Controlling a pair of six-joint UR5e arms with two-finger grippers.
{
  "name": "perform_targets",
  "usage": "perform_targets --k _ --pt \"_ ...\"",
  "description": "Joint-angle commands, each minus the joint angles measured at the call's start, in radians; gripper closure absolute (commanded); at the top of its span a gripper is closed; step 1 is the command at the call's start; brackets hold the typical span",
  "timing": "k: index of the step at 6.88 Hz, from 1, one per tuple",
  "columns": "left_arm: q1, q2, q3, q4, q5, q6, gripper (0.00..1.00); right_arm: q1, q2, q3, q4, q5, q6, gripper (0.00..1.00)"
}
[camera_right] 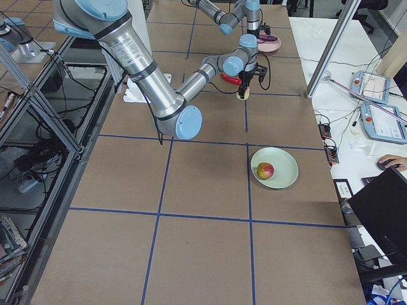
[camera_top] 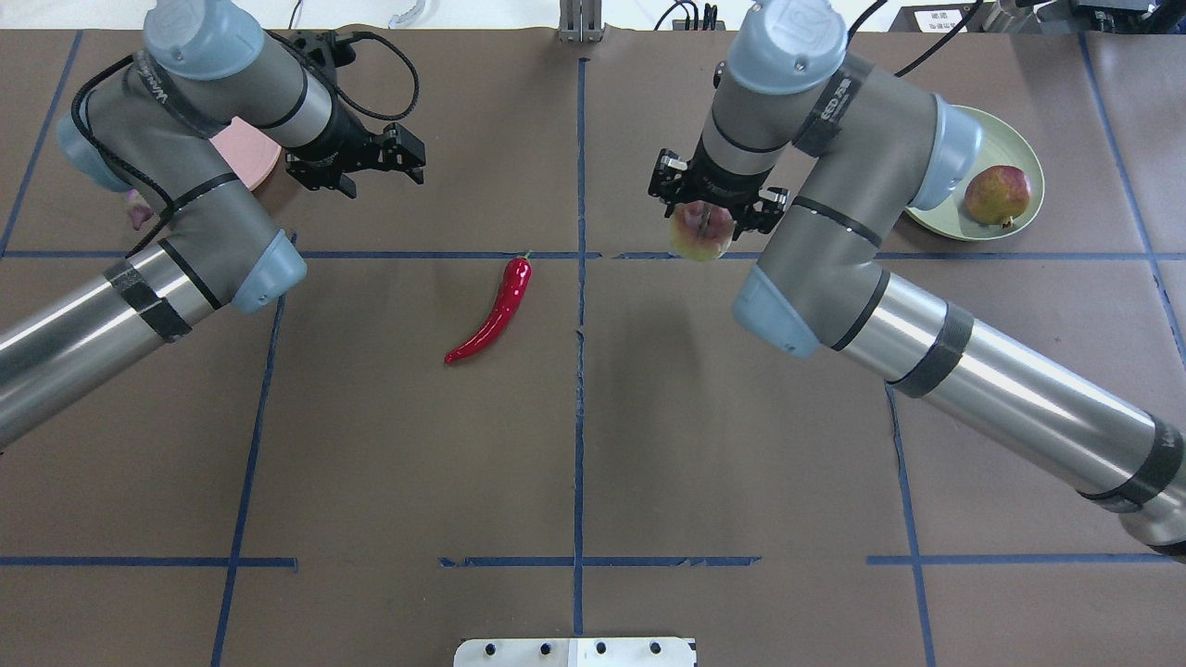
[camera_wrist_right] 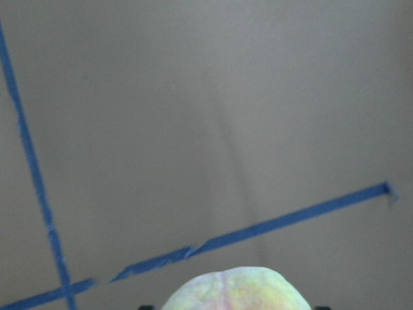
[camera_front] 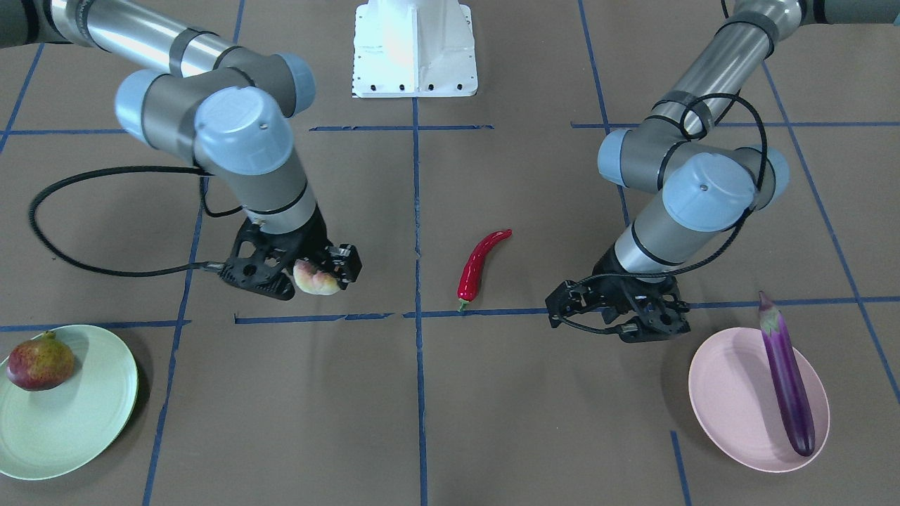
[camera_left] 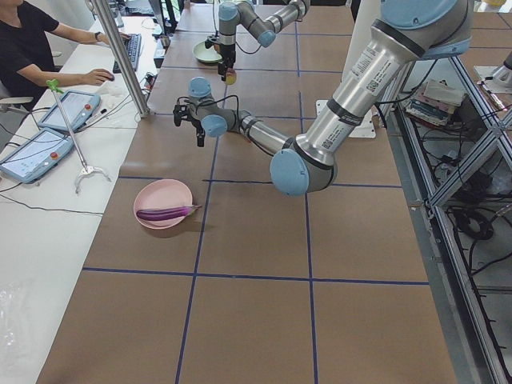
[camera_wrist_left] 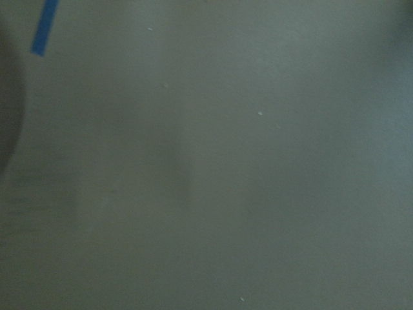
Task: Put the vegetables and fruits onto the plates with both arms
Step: 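Carry the peach to the green plate while the left gripper reaches the chili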
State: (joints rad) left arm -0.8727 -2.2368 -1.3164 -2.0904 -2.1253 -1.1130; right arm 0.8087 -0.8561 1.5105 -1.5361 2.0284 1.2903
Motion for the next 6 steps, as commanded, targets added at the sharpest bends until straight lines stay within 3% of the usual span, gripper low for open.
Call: perform_targets --k 1,2,4,6 --pt "0.078 -0.020 -0.056 0.003 0.140 0.084 0.00 0.140 -0.058 -0.080 0.008 0.036 -0.260 1.00" --pt "0.146 -0.027 -0.078 0.013 0.196 0.084 0.00 0.180 -0.057 -0.178 0.014 0.056 -0.343 1.00" --pt "0.150 -0.046 -0.081 0.024 0.113 0.090 0.00 0.245 -0.050 -0.386 0.173 0.053 -0.416 1.00" --pt "0.153 -0.053 -0.079 0.044 0.111 0.096 0.00 0.285 -0.046 -0.461 0.206 0.030 -0.457 1.00"
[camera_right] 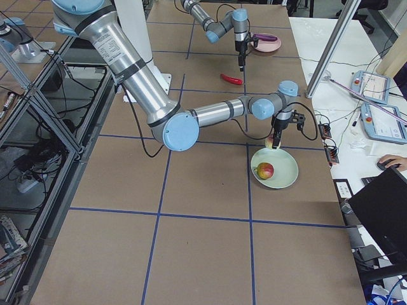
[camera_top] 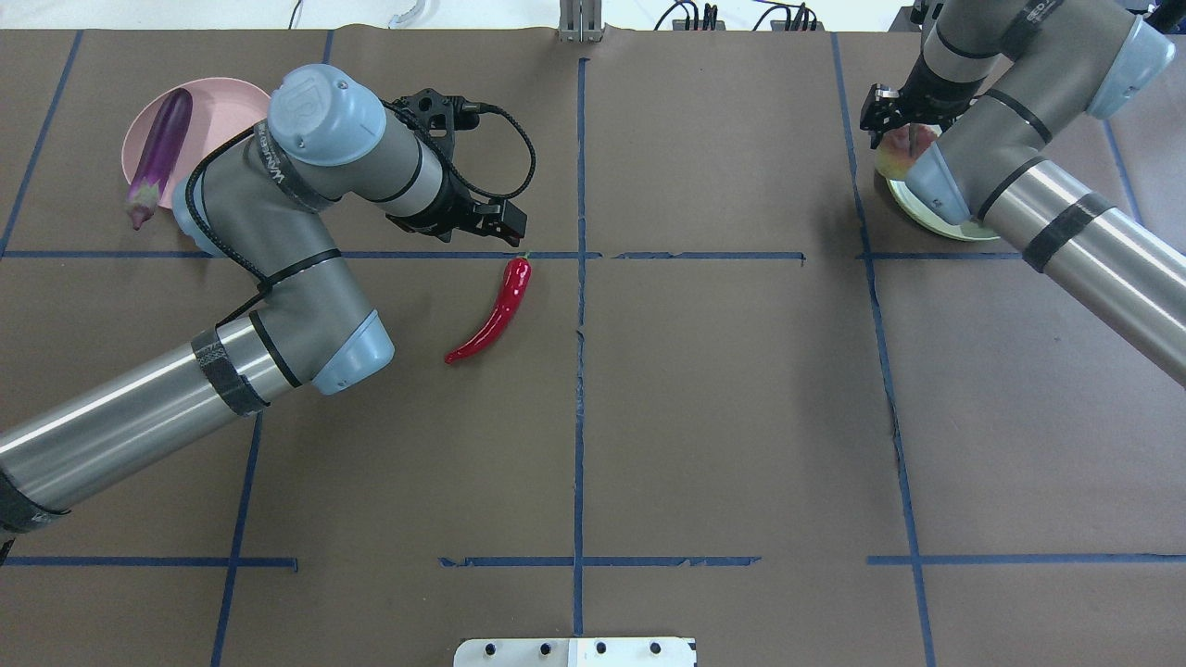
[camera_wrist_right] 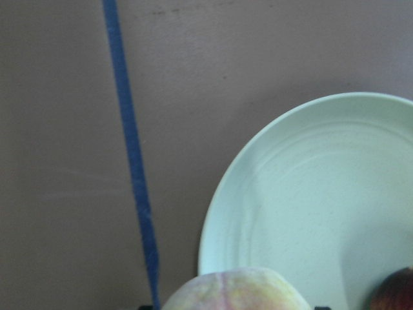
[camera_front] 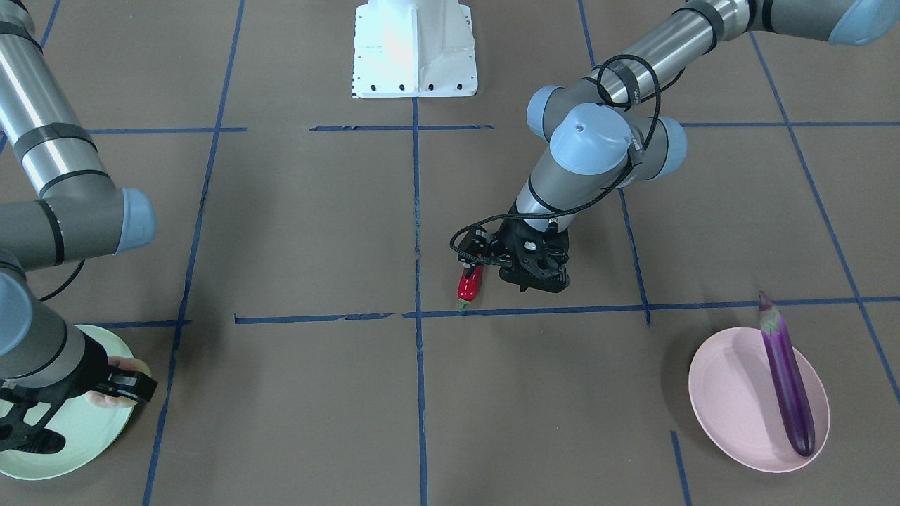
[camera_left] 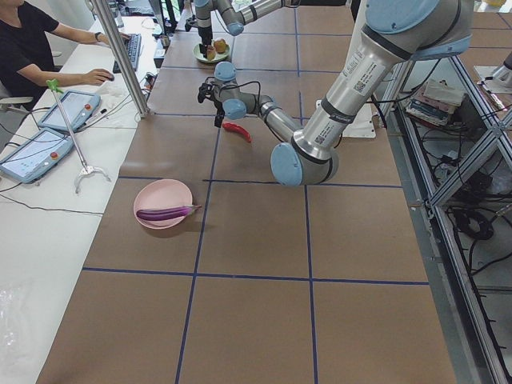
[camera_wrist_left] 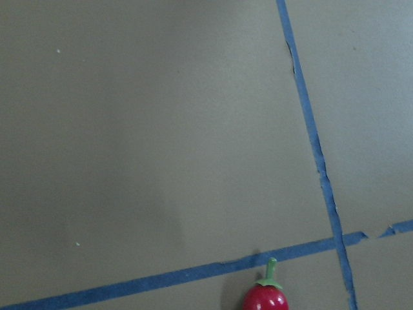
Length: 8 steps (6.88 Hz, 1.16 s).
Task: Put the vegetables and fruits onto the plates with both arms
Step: 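Carry the peach to the green plate while the left gripper reaches the chili, then grasp the red chili pepper with the left gripper while the right gripper releases the peach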
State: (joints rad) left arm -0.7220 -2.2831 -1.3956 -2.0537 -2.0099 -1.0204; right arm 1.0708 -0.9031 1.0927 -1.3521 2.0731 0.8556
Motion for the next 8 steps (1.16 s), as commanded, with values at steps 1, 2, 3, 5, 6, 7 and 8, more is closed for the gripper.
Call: perform_targets --k 1,2,3,5,6,7,8 --pt "0.010 -0.031 0.006 0.030 -0.007 0.049 0.00 0.023 0.001 -0.075 0.034 -0.043 -0.038 1.00" --pt "0.018 -0.053 0.006 0.121 -0.001 0.151 0.00 0.023 -0.002 -0.098 0.062 -0.045 -0.041 0.94" --pt "0.050 -0.050 0.007 0.165 0.005 0.224 0.00 0.020 -0.005 -0.099 0.067 -0.045 -0.043 0.03" --pt "0.107 -0.042 0.007 0.164 0.003 0.241 0.00 0.040 0.001 -0.062 0.067 -0.032 -0.085 0.00" --pt "0.131 -0.041 0.012 0.165 0.003 0.243 0.03 0.064 -0.007 -0.010 0.061 0.037 -0.090 0.00" --pt "0.130 -0.041 0.014 0.167 0.005 0.258 0.07 0.107 -0.010 0.021 0.054 0.188 -0.092 0.00" --pt "0.127 -0.041 0.018 0.170 0.007 0.263 0.11 0.147 -0.028 0.062 0.051 0.256 -0.092 0.00"
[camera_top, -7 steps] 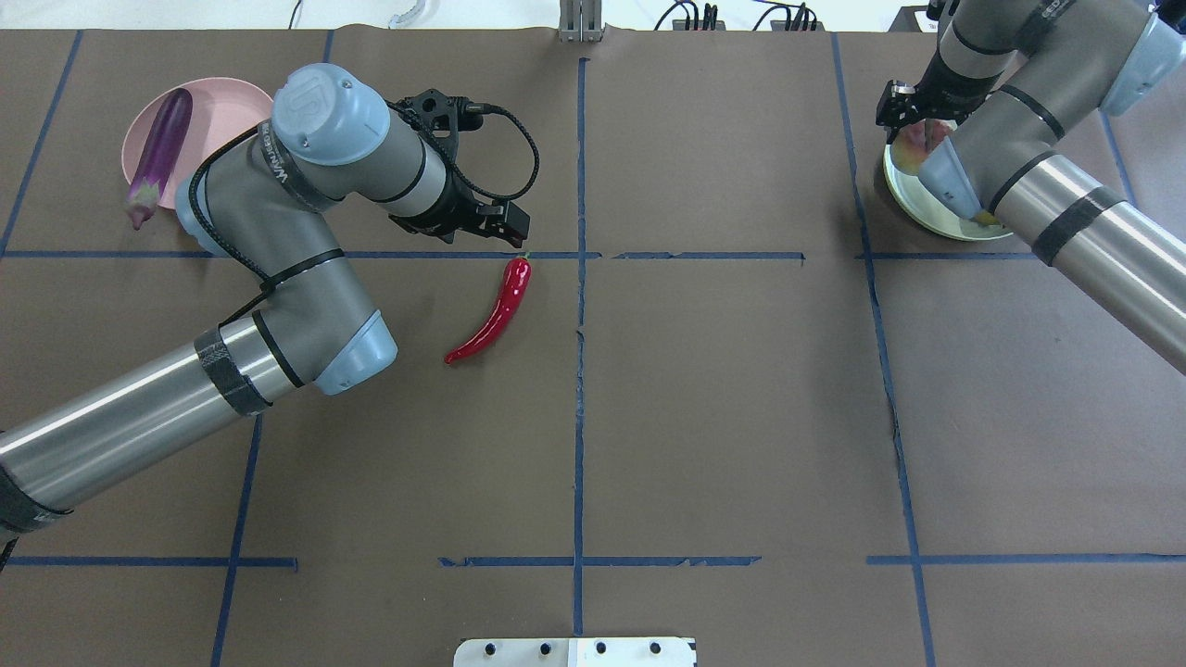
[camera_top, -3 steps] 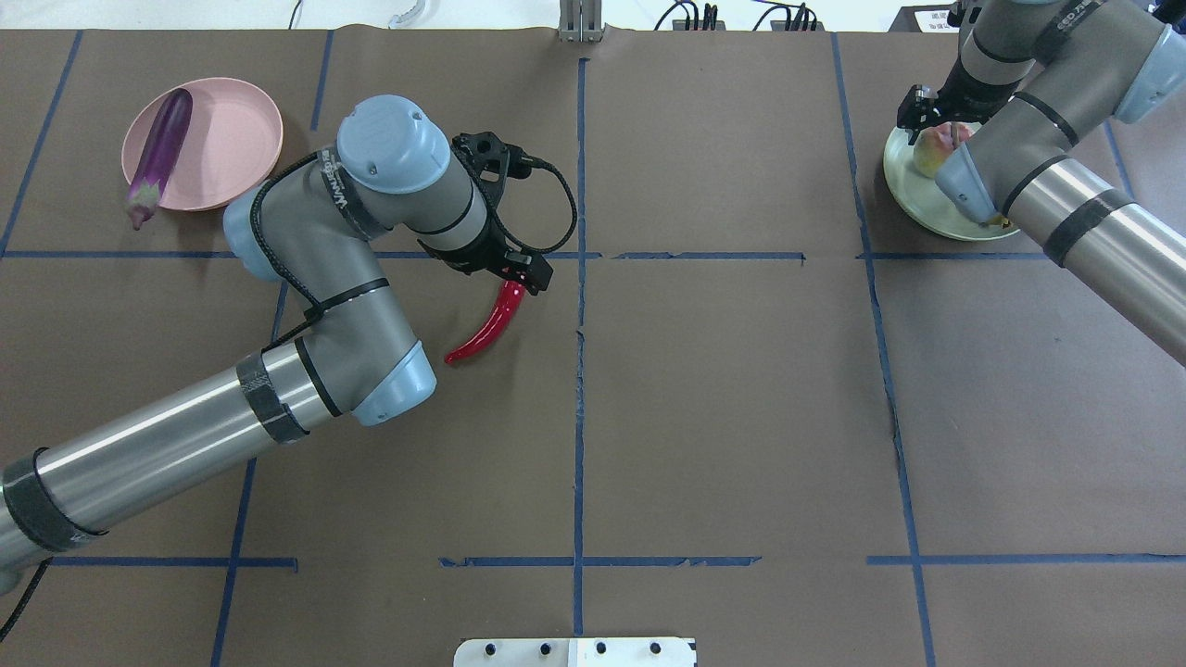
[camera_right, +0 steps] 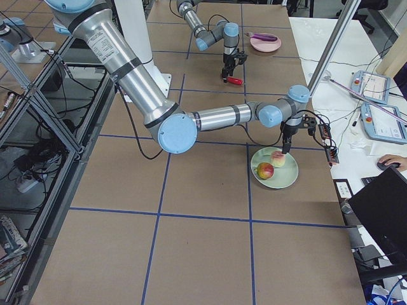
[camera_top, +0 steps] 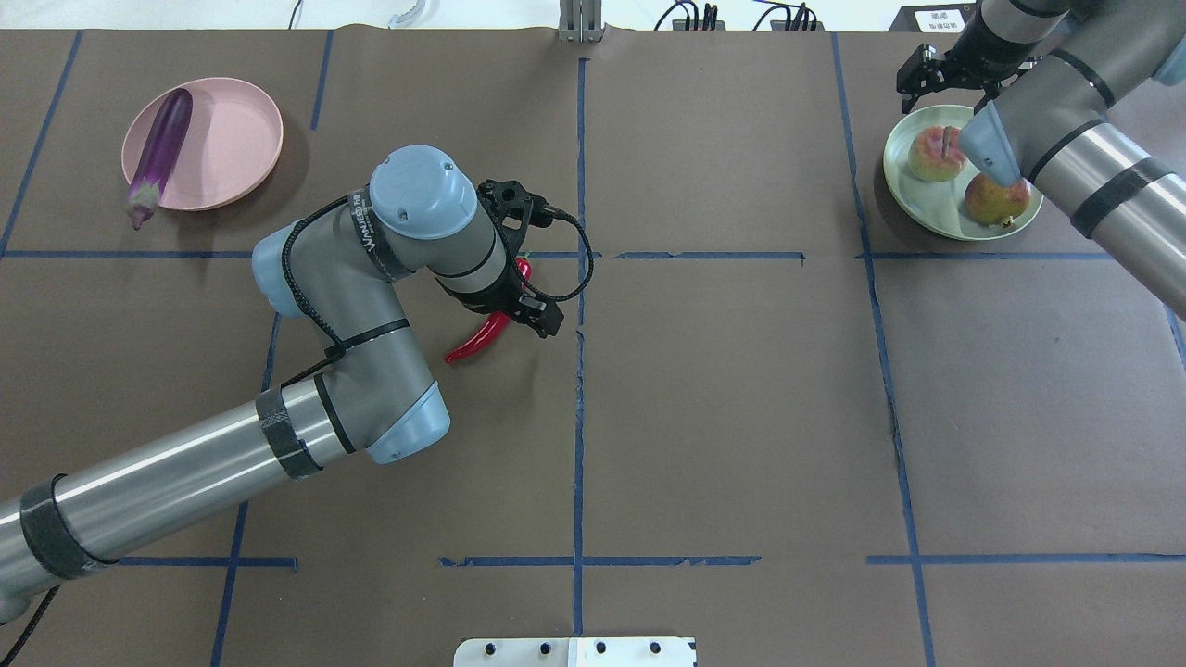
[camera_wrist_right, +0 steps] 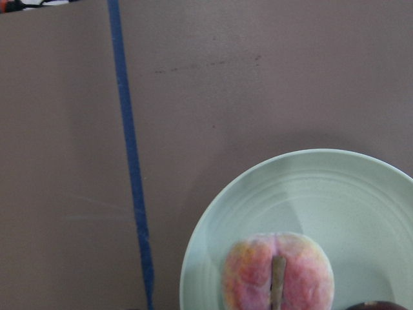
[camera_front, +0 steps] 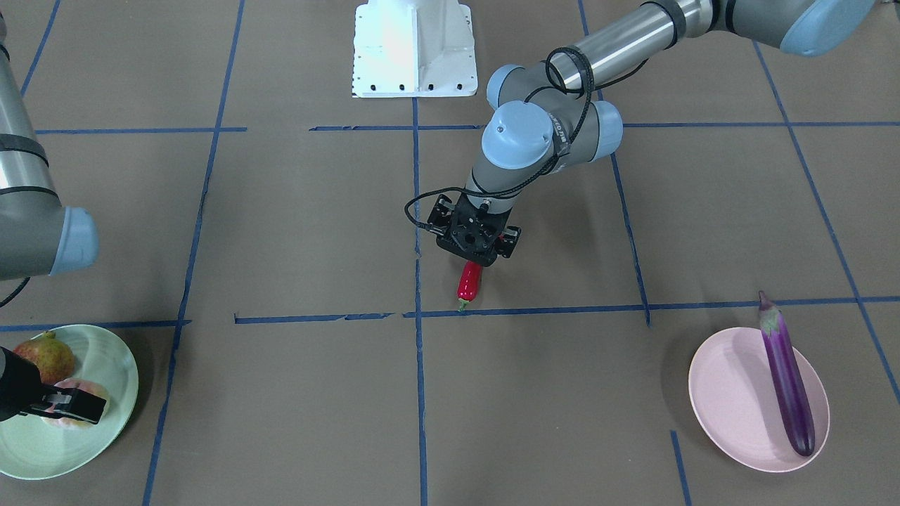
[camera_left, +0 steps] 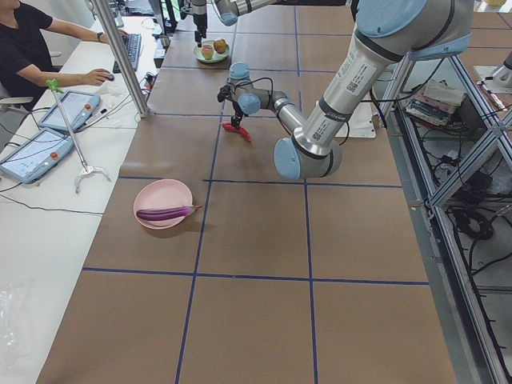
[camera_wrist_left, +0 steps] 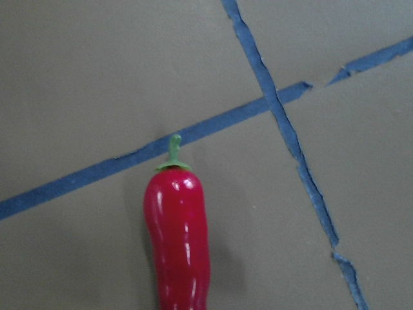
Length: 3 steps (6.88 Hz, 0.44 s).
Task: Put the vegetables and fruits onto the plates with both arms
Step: 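Grasp the red chili pepper with the left gripper while the right gripper releases the peach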
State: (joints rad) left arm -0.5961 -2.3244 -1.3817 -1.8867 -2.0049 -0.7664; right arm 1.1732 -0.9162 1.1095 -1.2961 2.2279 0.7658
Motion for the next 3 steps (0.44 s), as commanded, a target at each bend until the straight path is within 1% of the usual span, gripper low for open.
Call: perform_targets --k 1,2,3 --pt "-0.010 -0.001 0.003 0.003 0.043 0.042 0.11 0.048 -0.057 0.100 -0.005 0.114 0.000 0.00" --pt "-0.010 0.000 0.009 0.003 0.090 0.064 0.12 0.051 -0.064 0.111 -0.003 0.114 0.000 0.00" --pt "-0.008 0.000 0.018 0.003 0.094 0.064 0.14 0.051 -0.078 0.133 -0.005 0.116 0.001 0.00"
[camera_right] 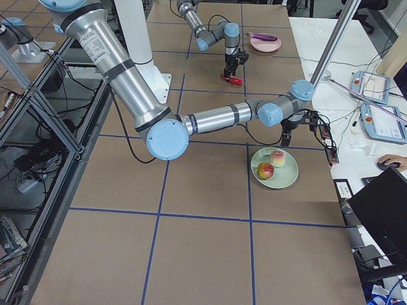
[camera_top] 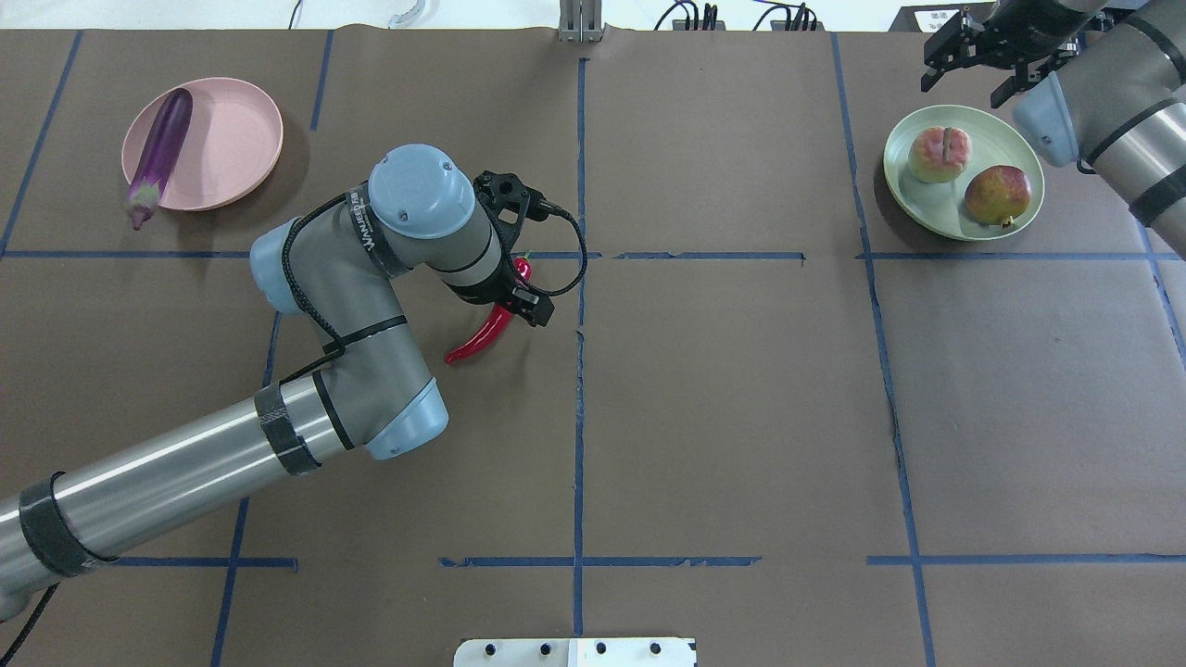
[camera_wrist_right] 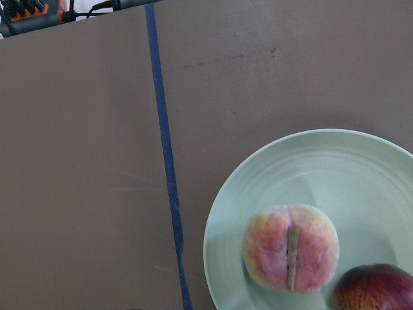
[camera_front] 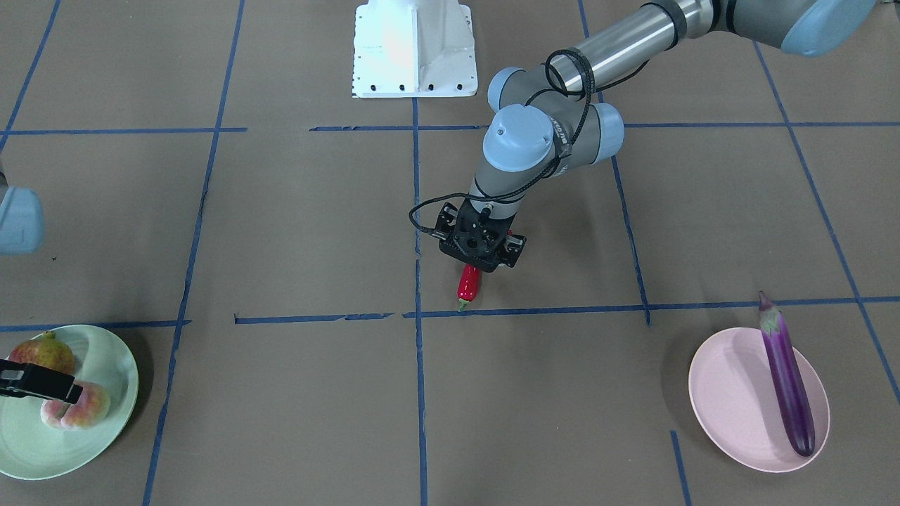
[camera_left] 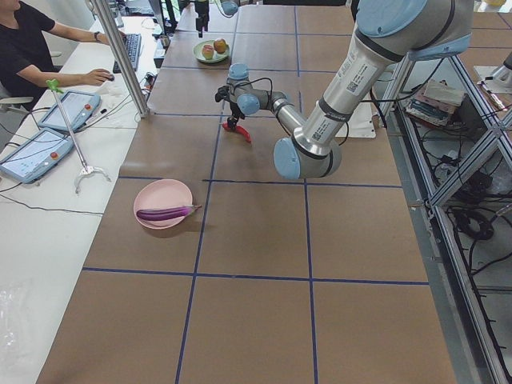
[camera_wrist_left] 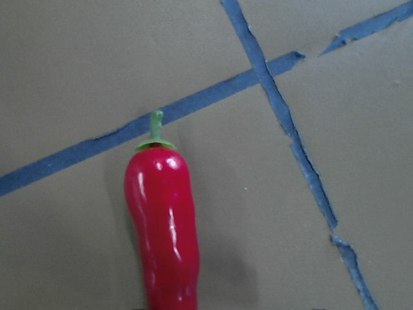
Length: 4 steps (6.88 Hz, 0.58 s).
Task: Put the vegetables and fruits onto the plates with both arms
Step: 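Grasp the red chili pepper with the left gripper while the right gripper releases the peach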
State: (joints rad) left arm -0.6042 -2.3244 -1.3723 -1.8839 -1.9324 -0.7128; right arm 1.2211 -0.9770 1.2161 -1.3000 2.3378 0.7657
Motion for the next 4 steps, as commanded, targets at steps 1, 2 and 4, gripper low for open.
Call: perform_targets --k 1,2,4 --pt "0.007 0.000 0.016 0.000 0.021 0.010 0.18 0.003 -0.032 0.052 -0.002 0.009 0.004 0.00" --pt "0.007 0.000 0.025 0.000 0.021 0.010 0.31 0.003 -0.047 0.078 -0.002 0.020 0.012 0.00" --pt "0.007 0.002 0.041 0.000 0.021 0.009 0.64 0.003 -0.054 0.091 -0.002 0.043 0.015 0.00"
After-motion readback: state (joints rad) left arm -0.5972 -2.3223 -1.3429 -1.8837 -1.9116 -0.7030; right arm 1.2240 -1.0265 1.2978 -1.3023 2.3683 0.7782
